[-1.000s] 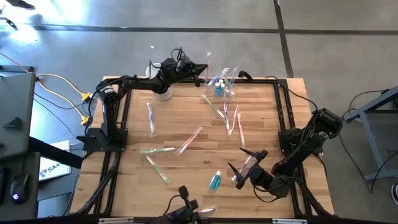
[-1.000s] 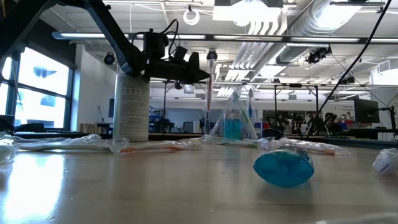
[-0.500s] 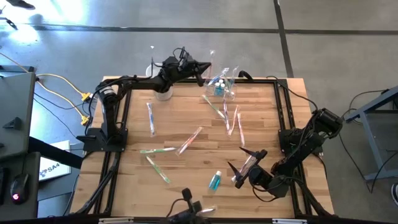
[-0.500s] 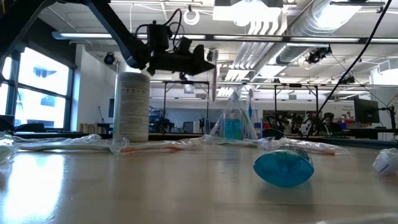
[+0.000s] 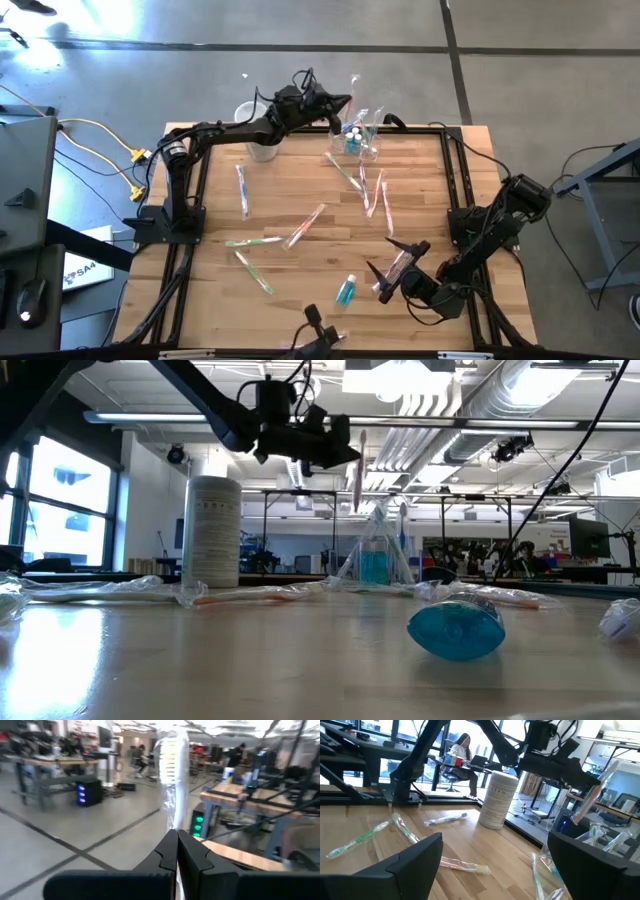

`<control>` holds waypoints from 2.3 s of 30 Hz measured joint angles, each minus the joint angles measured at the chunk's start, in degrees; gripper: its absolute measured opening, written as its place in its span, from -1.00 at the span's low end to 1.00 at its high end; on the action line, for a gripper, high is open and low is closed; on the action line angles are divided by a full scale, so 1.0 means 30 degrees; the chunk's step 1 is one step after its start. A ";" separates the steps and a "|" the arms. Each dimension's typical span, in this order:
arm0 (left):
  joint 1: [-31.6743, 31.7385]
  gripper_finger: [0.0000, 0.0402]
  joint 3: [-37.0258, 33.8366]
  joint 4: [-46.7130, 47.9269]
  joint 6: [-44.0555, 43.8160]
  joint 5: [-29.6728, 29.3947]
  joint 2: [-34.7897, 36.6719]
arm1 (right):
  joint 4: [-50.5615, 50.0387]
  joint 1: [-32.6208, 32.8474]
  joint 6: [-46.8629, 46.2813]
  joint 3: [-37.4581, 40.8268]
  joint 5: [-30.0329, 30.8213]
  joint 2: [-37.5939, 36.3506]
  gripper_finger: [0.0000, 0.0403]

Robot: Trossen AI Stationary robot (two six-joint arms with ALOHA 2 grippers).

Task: Pick & Place toothbrushing station
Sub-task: Put the orange toothbrush into the transparent organizer, then put the blue toothbrush into the transparent organizer

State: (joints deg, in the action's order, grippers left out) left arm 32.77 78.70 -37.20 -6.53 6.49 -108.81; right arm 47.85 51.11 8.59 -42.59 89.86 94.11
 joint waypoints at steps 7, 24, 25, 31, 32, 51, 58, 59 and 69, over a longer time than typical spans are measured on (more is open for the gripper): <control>0.0189 -1.00 -0.0054 -0.0751 -0.0919 0.0506 -0.1760 | -0.0074 0.0089 -0.0389 0.0000 -0.0006 0.0000 0.75; 0.0343 -1.00 -0.0051 -0.0690 0.0155 -0.0640 -0.2616 | -0.0347 0.0355 -0.0389 0.0000 0.0000 0.0007 0.75; 0.0370 -1.00 -0.0051 -0.0453 0.0155 -0.0706 -0.2616 | -0.0344 0.0414 -0.0392 0.0000 0.0000 0.0007 0.75; 0.0510 -1.00 -0.0051 -0.0046 0.0199 -0.0754 -0.2624 | -0.0332 0.0643 -0.0551 -0.0003 0.0000 0.0007 0.75; 0.0502 -1.00 -0.0051 -0.0038 0.0245 -0.0607 -0.2624 | -0.0325 0.0643 -0.0661 0.0000 0.0000 0.0007 0.75; 0.0461 -1.00 -0.0051 0.0770 -0.0376 -0.0302 -0.2638 | -0.0318 0.0628 -0.0783 0.0000 0.0000 0.0007 0.75; 0.0461 -1.00 -0.0051 0.0874 -0.0368 -0.0372 -0.2638 | -0.0318 0.0628 -0.0717 0.0000 0.0000 0.0007 0.75; 0.0461 -1.00 -0.0051 0.0908 -0.0395 -0.0432 -0.2638 | -0.0318 0.0628 -0.0717 0.0000 0.0000 0.0007 0.75; 0.0461 -0.71 -0.0051 0.0915 -0.0408 -0.0572 -0.2638 | -0.0318 0.0628 -0.0731 0.0000 0.0000 0.0007 0.75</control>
State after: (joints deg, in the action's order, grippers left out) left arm 34.15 78.54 -34.46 -7.76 4.78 -116.73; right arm 46.89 52.99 6.39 -42.59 89.86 94.13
